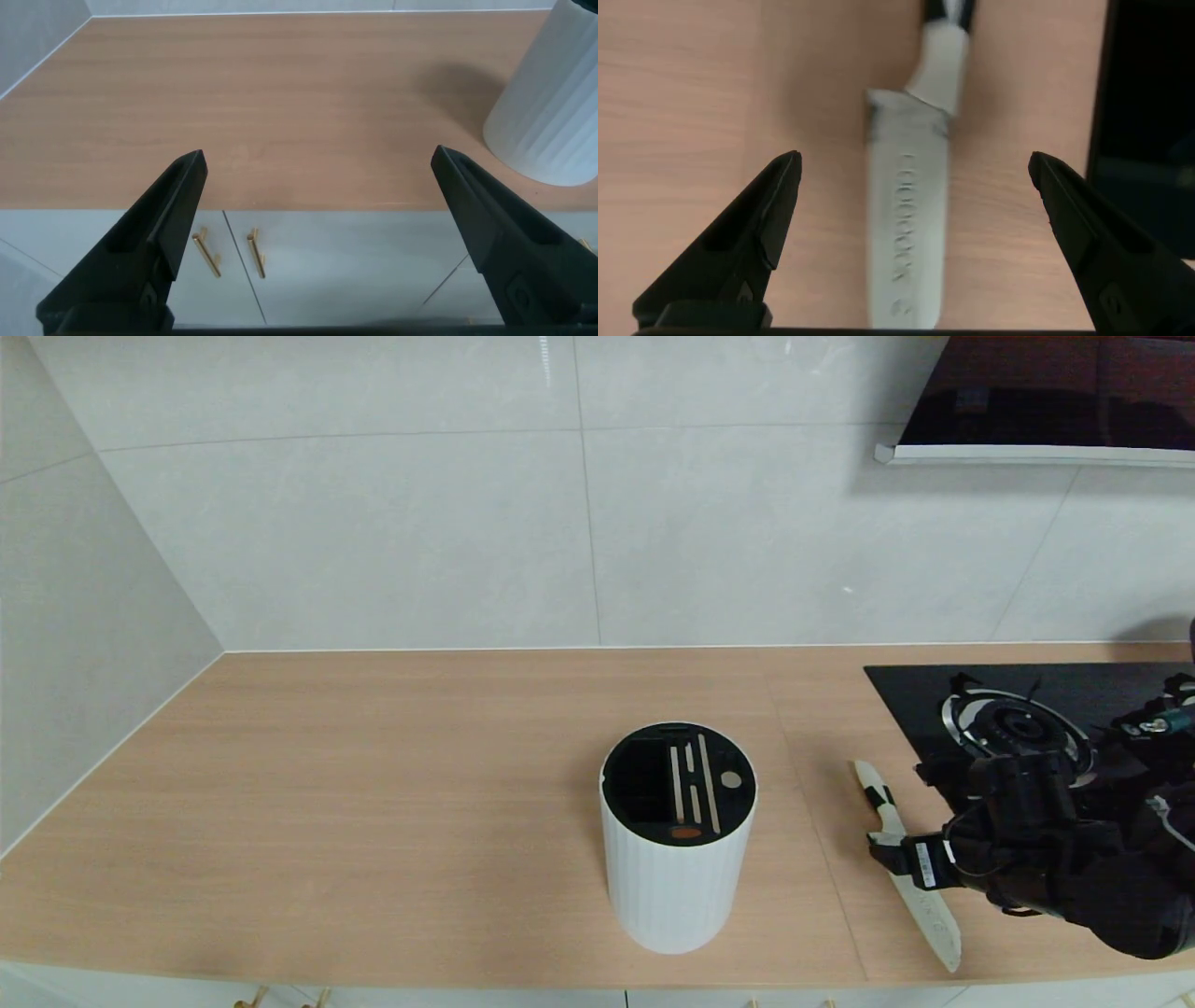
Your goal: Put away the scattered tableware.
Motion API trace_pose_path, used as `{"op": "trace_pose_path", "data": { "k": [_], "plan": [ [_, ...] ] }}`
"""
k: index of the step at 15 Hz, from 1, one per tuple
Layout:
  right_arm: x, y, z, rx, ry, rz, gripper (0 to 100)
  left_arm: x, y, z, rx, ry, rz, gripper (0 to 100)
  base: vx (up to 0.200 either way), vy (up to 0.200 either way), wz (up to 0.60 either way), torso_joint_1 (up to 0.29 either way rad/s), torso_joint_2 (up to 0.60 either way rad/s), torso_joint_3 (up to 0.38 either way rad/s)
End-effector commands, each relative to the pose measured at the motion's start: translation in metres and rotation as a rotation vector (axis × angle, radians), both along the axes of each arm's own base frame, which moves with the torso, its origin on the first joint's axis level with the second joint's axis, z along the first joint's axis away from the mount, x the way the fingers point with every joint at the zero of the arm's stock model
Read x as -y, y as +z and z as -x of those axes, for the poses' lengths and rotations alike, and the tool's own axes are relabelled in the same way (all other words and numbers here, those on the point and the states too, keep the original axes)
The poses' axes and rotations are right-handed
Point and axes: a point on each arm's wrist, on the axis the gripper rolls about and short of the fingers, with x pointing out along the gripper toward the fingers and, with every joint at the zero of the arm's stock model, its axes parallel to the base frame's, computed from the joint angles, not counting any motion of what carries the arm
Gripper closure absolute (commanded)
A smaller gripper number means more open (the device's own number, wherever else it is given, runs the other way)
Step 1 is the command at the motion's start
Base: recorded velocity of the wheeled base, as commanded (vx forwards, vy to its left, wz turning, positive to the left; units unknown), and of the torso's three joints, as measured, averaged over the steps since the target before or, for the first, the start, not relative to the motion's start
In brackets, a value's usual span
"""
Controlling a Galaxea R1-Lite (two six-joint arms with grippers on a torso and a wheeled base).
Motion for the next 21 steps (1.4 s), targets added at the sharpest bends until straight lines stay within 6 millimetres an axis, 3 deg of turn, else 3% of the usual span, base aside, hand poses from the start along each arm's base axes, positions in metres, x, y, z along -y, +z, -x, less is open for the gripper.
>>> {"op": "trace_pose_path", "data": {
  "k": [1, 21],
  "plan": [
    [0.003, -0.023, -0.007, -0.028, -0.012, 0.002, 0, 0.000, 0.000, 0.000, -0.001, 0.001, 0.000, 0, 0.000, 0.000, 0.00, 0.000, 0.00, 0.000],
    [-0.006, -0.044, -0.021, 0.019, 0.000, -0.054, 0, 0.000, 0.000, 0.000, -0.002, 0.001, 0.000, 0, 0.000, 0.000, 0.00, 0.000, 0.00, 0.000]
  ]
}}
